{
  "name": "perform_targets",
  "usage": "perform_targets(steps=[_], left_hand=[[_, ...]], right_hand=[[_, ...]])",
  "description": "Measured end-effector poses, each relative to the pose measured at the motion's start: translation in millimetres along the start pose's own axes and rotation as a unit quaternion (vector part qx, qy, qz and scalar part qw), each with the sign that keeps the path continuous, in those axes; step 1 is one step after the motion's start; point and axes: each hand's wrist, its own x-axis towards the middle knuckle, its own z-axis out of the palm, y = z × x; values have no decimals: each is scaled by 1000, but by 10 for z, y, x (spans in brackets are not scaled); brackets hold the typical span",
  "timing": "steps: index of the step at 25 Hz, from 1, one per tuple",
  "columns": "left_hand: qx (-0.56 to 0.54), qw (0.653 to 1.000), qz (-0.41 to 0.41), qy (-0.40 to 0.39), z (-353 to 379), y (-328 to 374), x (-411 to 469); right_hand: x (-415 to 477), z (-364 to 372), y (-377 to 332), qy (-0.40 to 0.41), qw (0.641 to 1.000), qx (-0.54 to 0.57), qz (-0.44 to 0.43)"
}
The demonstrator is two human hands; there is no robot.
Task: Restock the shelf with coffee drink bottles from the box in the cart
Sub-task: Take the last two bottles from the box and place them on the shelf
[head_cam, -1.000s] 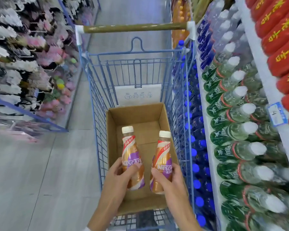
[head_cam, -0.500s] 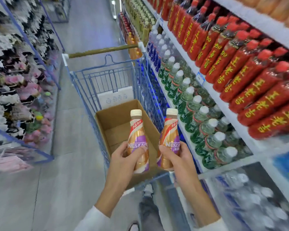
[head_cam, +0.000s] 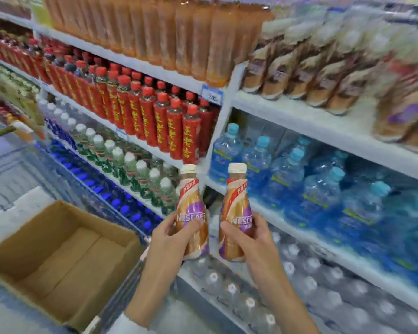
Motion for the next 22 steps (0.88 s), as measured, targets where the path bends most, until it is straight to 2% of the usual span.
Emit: perform_targets(steps=[4,8,14,18,22], left_hand=[[26,996,8,-88,1195,-110,-196],[34,989,24,-139,2325,-158,-469],[19,968,64,-241,3552,14,-767],[45,935,137,-323,4309,274,-814],[104,905,258,-322,4992,371,-655]], right_hand=[[-233,-1158,-193,94,995,18,-34],[-470,-2270,-428,151,986,29,-65],[-573,-3365,-867,212,969,16,-128],[-422,-3874,-1264,281,942,6,-181],[-260,-4276,-1629,338,913,-9,-227]])
